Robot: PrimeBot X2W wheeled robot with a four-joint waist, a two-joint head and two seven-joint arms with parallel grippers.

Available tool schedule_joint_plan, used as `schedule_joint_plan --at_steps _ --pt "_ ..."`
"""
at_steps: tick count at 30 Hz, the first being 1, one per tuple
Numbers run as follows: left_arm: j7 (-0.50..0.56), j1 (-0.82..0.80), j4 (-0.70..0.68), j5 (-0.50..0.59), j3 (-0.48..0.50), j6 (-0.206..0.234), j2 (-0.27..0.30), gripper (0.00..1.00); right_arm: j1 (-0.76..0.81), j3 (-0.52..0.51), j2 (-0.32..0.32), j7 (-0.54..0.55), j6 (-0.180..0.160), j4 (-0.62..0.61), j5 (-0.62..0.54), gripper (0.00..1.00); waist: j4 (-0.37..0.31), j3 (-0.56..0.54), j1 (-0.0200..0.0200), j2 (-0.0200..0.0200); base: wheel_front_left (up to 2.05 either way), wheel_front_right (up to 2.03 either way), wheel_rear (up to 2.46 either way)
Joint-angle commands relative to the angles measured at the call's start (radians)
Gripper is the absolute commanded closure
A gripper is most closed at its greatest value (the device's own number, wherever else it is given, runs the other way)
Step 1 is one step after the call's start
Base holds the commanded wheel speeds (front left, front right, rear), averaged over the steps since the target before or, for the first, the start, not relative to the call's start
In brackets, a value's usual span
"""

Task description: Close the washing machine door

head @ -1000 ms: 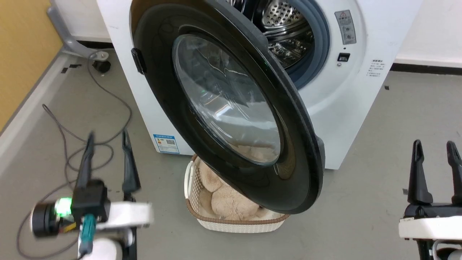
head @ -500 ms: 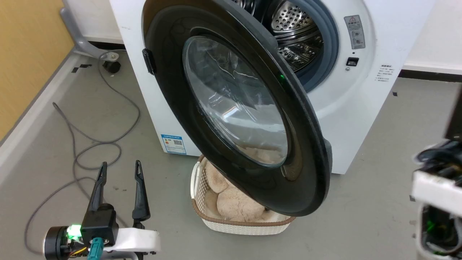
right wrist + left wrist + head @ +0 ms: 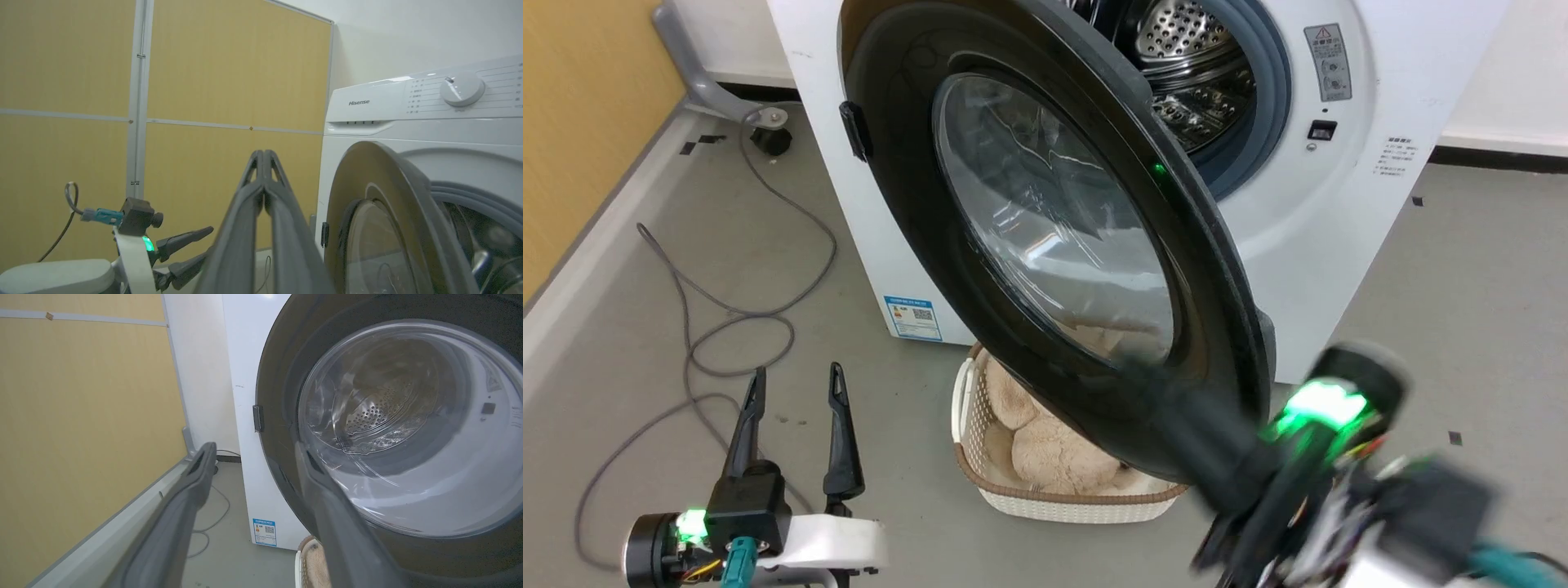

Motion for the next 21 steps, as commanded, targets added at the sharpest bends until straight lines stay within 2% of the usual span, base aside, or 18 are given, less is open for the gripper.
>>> schedule_joint_plan --at_steps 1,6,10,16,17,21 --pt "-0.004 0.009 0.001 0.01 0.005 -0.002 -0.003 0.0 0.004 0.028 -0.019 -0.003 0.001 0.023 -0.024 1.0 -0.005 0.005 0.0 -0.0001 0.0 0.0 0.0" --pt "-0.004 -0.001 -0.002 0.016 0.006 -0.006 -0.011 0.0 0.036 0.114 -0.055 -0.003 0.001 0.168 -0.118 1.0 -0.019 0.027 0.0 -0.0001 0.0 0.0 0.0" --pt "-0.004 -0.014 -0.004 0.021 0.001 -0.009 -0.018 0.0 0.057 0.094 -0.06 -0.003 0.001 0.283 -0.148 1.0 -0.033 0.052 0.0 -0.0001 0.0 0.0 0.0" --pt "-0.004 -0.041 -0.008 0.031 -0.005 -0.011 -0.024 0.0 0.071 -0.01 -0.054 -0.003 0.001 0.372 -0.156 1.0 -0.052 0.094 0.0 -0.0001 0.0 0.0 0.0" --pt "-0.004 -0.054 -0.008 0.032 -0.008 -0.012 -0.027 0.0 0.078 -0.09 -0.042 -0.003 0.001 0.385 -0.148 1.0 -0.058 0.113 0.0 -0.0001 0.0 0.0 0.0" --pt "-0.004 -0.069 -0.012 0.036 -0.011 -0.011 -0.029 0.0 0.077 -0.193 -0.026 -0.003 0.001 0.389 -0.142 1.0 -0.067 0.14 0.0 -0.0001 0.0 0.0 0.0"
